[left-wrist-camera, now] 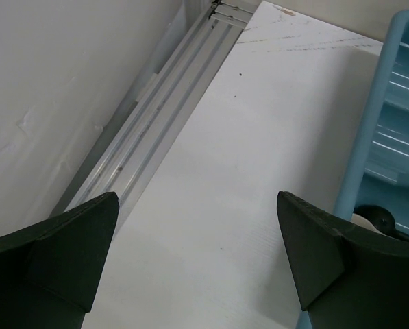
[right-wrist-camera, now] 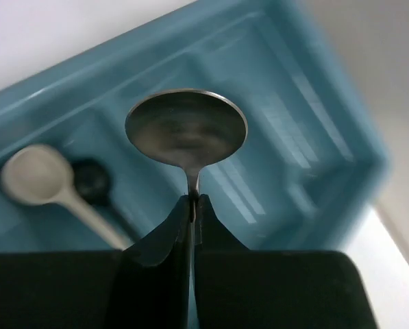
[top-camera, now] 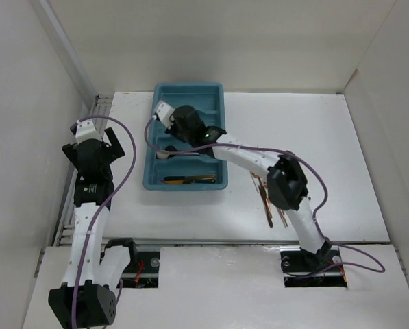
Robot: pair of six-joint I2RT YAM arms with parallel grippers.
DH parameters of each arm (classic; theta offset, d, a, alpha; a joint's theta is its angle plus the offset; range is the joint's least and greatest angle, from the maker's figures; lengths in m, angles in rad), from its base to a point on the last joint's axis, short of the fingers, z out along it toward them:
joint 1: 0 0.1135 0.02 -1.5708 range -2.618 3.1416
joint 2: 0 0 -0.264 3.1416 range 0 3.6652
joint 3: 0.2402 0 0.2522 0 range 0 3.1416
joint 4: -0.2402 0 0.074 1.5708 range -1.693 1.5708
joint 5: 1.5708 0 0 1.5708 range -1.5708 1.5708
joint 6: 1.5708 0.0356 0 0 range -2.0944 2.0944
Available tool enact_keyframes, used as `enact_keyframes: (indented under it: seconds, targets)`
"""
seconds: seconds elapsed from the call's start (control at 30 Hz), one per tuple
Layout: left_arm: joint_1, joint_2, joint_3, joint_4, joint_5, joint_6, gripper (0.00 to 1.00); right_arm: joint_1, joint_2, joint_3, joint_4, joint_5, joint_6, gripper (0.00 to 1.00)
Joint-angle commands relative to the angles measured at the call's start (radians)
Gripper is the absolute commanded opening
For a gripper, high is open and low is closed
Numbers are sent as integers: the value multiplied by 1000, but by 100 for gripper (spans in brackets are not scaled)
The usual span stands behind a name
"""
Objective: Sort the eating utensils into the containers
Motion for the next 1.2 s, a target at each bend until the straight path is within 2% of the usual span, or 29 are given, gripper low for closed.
enact_keyframes:
  seconds: [0.0,0.4,0.43,0.5,0.53,0.6,0.67,0.73,0.8,0.87,0.9,0.97,1.0,1.03,1.07,1.1,1.17]
  targets:
    - [8,-18,45,23,-36,18,100,19,45,64,23,-56,-87,0]
    - [17,-41,14,-6,-38,0,100,38,67,-27,-8,-101,-106,0]
    - [17,-30,14,5,-29,0,100,38,78,-13,-32,-113,-106,8]
    - [17,-20,25,5,-29,0,100,38,78,7,-67,-122,-106,18]
    - [17,-20,25,5,-19,0,100,38,78,27,-100,-122,-106,31]
    - [17,-10,34,14,-19,0,100,47,56,27,-109,-122,-94,46]
    - [17,-10,34,14,-9,0,100,47,23,27,-109,-102,-74,55]
    - [17,-1,45,14,1,0,100,47,-48,27,-109,-41,-31,56]
    - [17,-1,45,14,10,0,100,47,-138,-5,-109,17,9,62]
    - [17,-1,45,14,10,0,100,12,-203,-49,-146,60,118,62]
    - [17,-1,45,23,10,0,100,-40,-233,-113,-211,60,167,57]
    - [17,-1,45,23,10,0,100,-116,-324,-201,-288,-20,326,43]
    - [17,-1,45,23,10,-9,100,-207,-356,-323,-340,-64,369,29]
    - [17,-1,45,23,10,-9,100,-253,-420,-395,-353,-106,402,23]
    - [17,-1,45,32,19,-9,100,-299,-453,-472,-353,-142,455,19]
    - [17,-1,35,32,19,-9,100,-374,-487,-620,-353,-183,474,17]
    - [17,8,35,32,28,-19,100,-427,-577,-745,-342,-196,500,17]
